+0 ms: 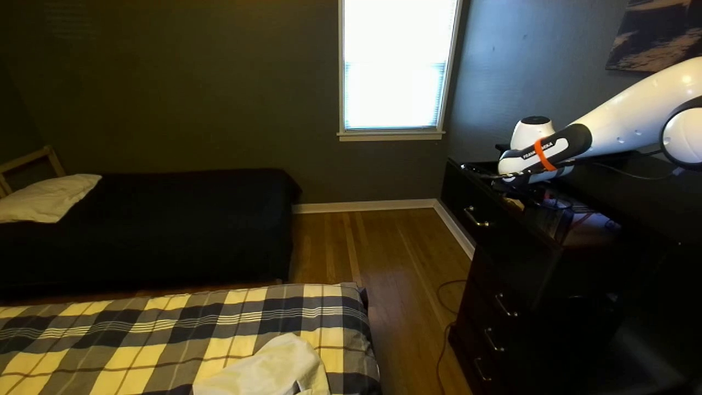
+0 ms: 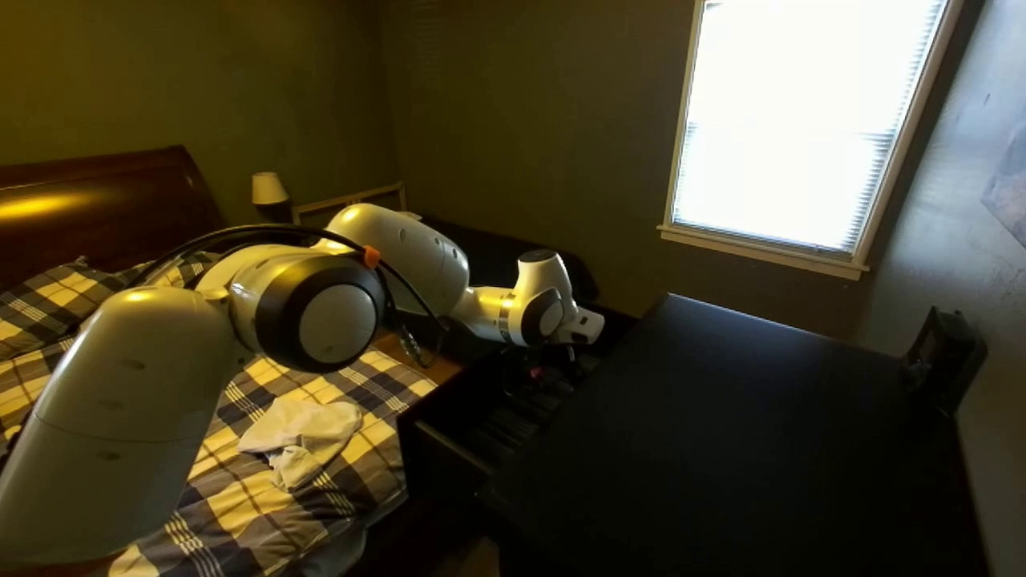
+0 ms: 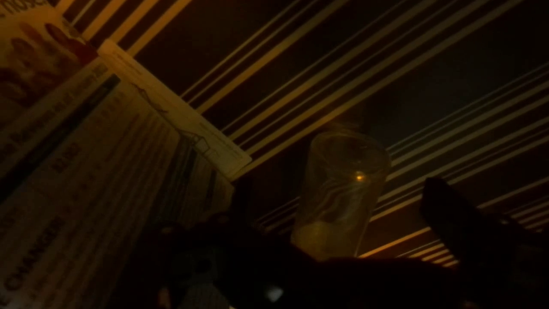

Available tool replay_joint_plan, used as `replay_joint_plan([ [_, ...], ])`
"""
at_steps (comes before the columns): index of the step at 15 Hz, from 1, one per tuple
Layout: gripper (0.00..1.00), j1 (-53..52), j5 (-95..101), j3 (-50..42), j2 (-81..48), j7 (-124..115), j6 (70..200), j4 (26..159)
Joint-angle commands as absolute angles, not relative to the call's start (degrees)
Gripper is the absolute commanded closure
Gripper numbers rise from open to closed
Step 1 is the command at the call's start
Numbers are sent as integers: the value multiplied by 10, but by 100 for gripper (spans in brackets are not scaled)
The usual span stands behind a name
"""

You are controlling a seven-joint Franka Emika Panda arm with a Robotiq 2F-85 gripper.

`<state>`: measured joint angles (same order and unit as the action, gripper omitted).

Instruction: Open the first top drawer, then remove the clear object from the drawer

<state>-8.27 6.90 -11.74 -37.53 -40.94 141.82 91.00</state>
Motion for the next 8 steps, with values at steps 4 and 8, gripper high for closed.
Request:
replay_joint_plan([
  [4,21,-106,91,-136,-387,-467,1427,925],
  [8,51,-106,88,-132,-388,-471,1425,927],
])
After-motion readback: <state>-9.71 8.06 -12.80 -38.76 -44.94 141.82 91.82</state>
